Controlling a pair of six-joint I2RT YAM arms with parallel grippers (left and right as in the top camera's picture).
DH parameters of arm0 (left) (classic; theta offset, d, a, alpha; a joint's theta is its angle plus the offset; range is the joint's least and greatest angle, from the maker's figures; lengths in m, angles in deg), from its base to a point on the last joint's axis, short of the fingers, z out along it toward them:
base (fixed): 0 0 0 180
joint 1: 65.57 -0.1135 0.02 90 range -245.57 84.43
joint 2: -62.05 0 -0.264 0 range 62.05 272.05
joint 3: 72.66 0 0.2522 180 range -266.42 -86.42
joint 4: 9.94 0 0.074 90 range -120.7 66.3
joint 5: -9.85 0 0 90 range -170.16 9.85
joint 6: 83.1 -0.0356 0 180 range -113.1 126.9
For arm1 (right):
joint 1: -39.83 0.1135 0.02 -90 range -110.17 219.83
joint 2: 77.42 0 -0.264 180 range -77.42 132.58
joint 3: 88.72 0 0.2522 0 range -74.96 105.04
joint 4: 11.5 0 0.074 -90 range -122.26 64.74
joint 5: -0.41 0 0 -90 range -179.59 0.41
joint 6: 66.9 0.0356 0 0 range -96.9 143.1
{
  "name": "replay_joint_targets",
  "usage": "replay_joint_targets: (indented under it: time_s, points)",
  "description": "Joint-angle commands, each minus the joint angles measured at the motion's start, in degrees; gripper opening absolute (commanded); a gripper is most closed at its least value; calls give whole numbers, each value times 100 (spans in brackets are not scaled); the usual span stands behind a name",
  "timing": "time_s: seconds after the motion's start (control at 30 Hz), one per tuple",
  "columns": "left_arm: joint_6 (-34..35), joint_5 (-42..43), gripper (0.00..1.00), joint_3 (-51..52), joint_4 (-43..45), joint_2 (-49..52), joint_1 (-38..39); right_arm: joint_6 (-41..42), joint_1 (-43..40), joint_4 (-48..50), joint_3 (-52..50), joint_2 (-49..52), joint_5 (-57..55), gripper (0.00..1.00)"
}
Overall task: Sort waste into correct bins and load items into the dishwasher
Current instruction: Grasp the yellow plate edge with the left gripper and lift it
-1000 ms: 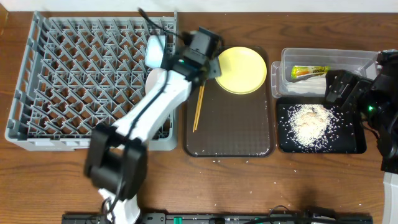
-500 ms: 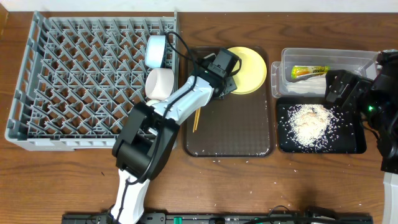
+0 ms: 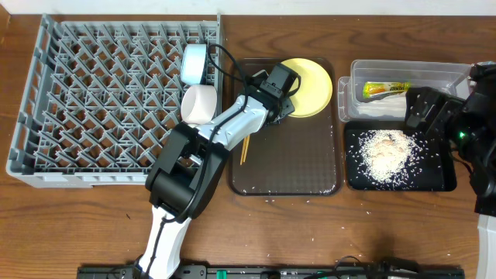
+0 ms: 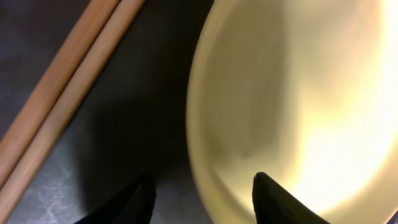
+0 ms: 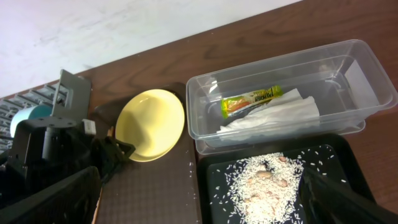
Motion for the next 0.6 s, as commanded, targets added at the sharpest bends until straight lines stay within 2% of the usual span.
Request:
replay_joint_targets:
  time_s: [0.0,0.23,0.33,0.5,0.57]
  points:
    - [136,129,52,42,44,411,-2,59,-31,-4,52,-9,-31,99]
    - [201,514,48,42,363,713,-2,59,-31,-4,52,-9,-31,99]
    - [199,529,38,42,332,728,-15,59,-31,-2,52,-9,-31,99]
    - [199,531,8,42,273,726,-17,59,-31,-2,52,-9,-31,99]
    - [199,531,8,42,269,723,-22,59,-31,-2,52,-9,-31,99]
